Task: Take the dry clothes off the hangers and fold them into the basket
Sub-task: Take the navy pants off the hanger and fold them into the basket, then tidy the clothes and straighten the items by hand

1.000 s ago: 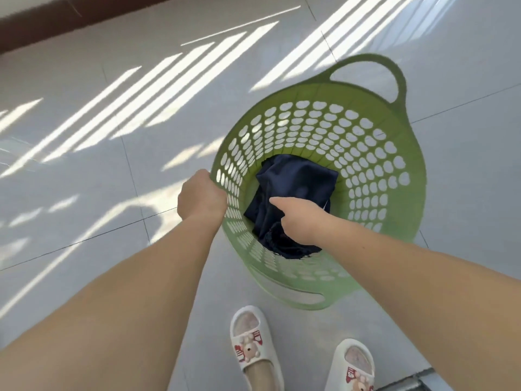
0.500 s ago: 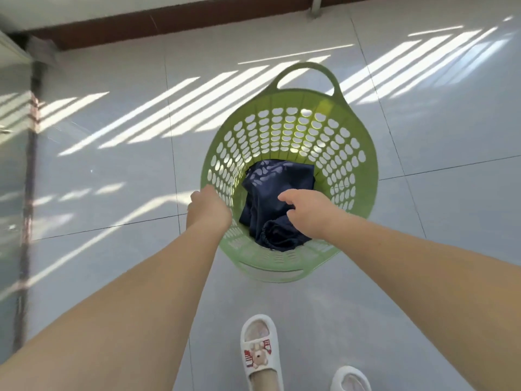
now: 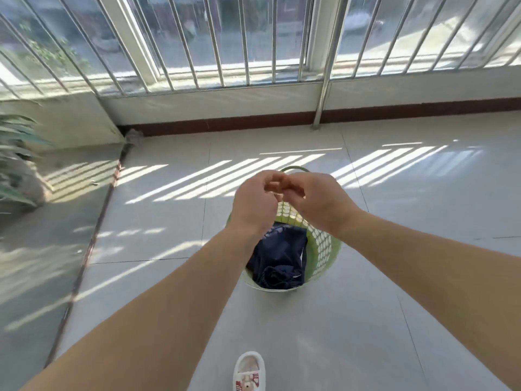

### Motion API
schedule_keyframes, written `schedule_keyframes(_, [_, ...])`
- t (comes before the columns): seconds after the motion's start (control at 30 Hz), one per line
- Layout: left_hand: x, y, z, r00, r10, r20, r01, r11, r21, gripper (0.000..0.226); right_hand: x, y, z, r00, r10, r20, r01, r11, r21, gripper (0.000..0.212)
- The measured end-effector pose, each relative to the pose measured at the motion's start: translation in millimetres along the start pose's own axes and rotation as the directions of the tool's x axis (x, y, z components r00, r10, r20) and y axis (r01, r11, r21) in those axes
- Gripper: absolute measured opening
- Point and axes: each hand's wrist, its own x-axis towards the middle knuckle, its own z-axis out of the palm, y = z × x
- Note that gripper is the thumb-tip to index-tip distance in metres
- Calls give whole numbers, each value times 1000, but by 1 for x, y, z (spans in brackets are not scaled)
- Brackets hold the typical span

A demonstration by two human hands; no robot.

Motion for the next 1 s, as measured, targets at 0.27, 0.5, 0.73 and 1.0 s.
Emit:
schedule_keyframes(0.27, [-90, 156, -44, 985, 157, -73, -165, 978, -125, 31, -60, -115, -137, 975, -138, -175, 156, 984, 92, 18])
schedule_keyframes(0.5, [-154, 269, -68, 935, 307, -178, -342, 915, -216, 39, -108, -198, -232, 912, -172, -373, 253, 950, 181, 19])
schedule_keyframes(0.73, [-196, 353, -93, 781, 546, -304, -593, 801, -86, 33, -134, -261, -302, 853, -198, -483, 402, 839, 366, 18])
schedule_keyframes(1.0, [-222, 400, -127, 671, 567, -478, -648, 762, -5, 25, -148, -327, -328, 926, -134, -352, 350, 652, 673, 21])
